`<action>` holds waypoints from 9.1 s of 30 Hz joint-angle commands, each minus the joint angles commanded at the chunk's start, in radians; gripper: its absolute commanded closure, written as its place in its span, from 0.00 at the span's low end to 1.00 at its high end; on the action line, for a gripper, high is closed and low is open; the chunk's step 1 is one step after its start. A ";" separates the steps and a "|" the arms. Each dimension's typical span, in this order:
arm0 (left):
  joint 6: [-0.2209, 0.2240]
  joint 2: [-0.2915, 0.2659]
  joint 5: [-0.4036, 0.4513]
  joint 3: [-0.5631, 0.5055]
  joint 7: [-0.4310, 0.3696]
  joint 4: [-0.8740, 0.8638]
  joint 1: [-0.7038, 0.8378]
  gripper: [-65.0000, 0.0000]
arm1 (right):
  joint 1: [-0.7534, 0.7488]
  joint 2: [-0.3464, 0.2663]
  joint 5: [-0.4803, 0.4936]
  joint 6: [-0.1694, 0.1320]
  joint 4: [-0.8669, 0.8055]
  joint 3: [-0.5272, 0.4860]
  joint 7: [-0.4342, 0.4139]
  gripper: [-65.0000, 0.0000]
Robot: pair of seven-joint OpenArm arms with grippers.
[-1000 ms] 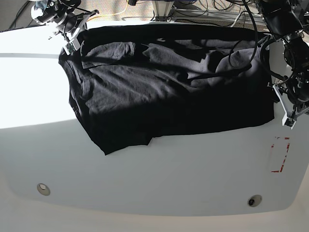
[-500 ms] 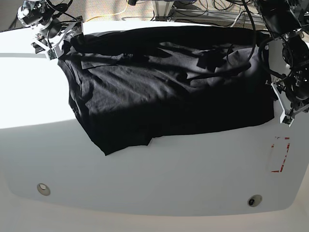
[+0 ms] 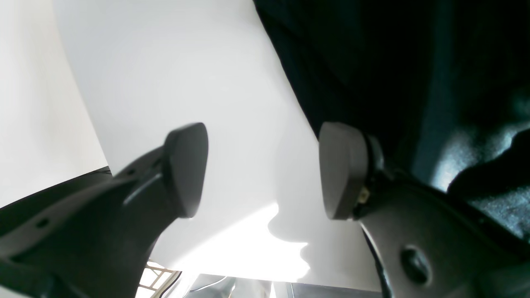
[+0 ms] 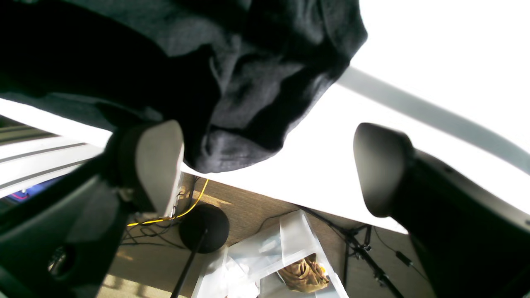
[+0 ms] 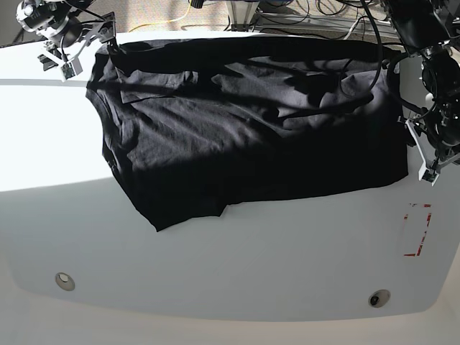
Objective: Layout the t-shirt on the table in an organized manner, then fold the t-shirt properly
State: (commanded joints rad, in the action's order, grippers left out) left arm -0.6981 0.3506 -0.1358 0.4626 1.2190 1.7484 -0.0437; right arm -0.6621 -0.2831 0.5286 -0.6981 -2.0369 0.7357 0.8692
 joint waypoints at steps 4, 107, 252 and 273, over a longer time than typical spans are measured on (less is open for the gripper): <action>0.000 0.000 0.002 -0.005 -0.012 -0.002 -0.002 0.42 | 0.084 -0.002 0.009 0.000 0.003 0.008 0.002 0.03; 0.000 0.055 0.141 -0.302 -0.471 -0.628 -0.295 0.42 | 0.397 0.146 0.035 0.000 0.012 -0.853 0.295 0.39; 0.000 0.078 0.238 -0.428 -0.569 -0.827 -0.505 0.42 | 0.810 0.040 0.072 0.000 0.446 -1.507 -0.041 0.51; 0.000 0.071 0.232 -0.341 -0.278 -0.322 -0.407 0.42 | 0.723 -0.078 0.078 0.000 0.112 -1.049 0.092 0.33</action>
State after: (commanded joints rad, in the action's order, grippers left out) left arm -0.6981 0.4212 0.0959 0.1220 0.9413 1.4262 -0.4503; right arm 0.0606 -0.3613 0.6068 -0.6981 -1.9248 -0.3138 0.9613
